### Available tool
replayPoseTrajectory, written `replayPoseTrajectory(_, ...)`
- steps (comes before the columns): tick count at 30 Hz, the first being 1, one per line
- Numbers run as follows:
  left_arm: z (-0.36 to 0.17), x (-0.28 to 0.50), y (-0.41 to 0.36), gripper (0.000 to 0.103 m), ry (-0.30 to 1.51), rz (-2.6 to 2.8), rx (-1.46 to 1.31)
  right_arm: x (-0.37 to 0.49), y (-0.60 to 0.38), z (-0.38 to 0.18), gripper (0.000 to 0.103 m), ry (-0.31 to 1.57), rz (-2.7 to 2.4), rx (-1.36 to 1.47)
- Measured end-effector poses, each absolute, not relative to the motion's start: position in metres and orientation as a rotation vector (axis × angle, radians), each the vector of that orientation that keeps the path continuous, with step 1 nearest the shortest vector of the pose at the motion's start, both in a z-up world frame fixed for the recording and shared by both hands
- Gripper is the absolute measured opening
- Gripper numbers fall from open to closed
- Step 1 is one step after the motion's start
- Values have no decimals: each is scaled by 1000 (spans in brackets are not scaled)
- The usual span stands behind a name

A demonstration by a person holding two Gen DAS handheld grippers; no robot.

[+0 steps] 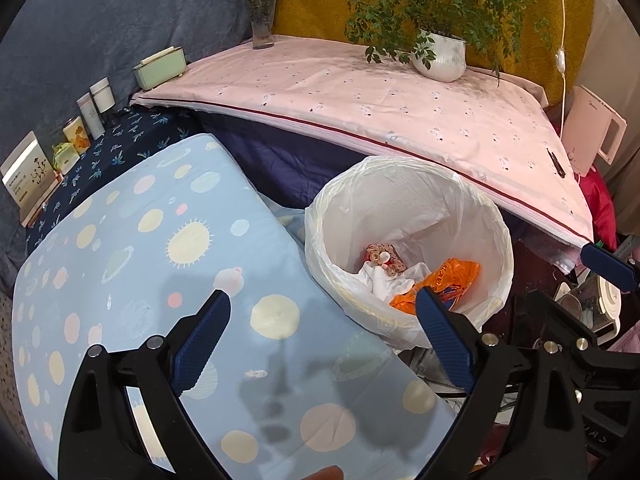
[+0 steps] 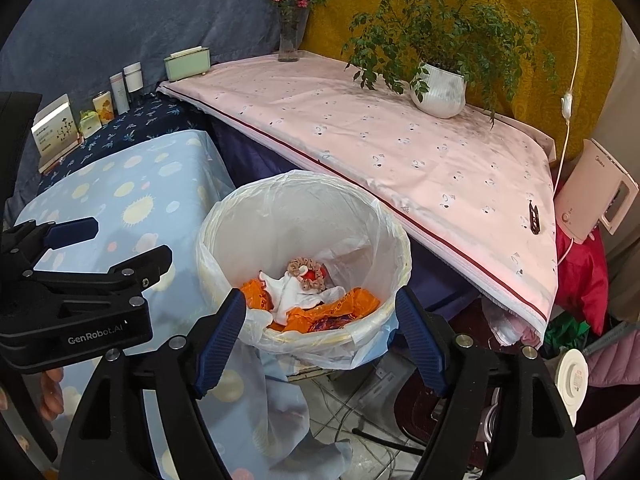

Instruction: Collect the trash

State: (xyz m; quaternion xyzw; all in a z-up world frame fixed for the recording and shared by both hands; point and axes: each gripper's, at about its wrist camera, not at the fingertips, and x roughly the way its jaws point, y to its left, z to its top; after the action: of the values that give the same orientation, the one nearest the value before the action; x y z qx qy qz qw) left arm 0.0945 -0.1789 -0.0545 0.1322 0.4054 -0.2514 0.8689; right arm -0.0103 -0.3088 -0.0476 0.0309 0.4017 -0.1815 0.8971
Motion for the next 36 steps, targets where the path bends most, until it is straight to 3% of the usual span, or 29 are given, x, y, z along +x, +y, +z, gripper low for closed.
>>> replayPoseTrajectory(36,-63,83,-178,93,861,-493,309,-16,-303,-53,75,845,-377,59)
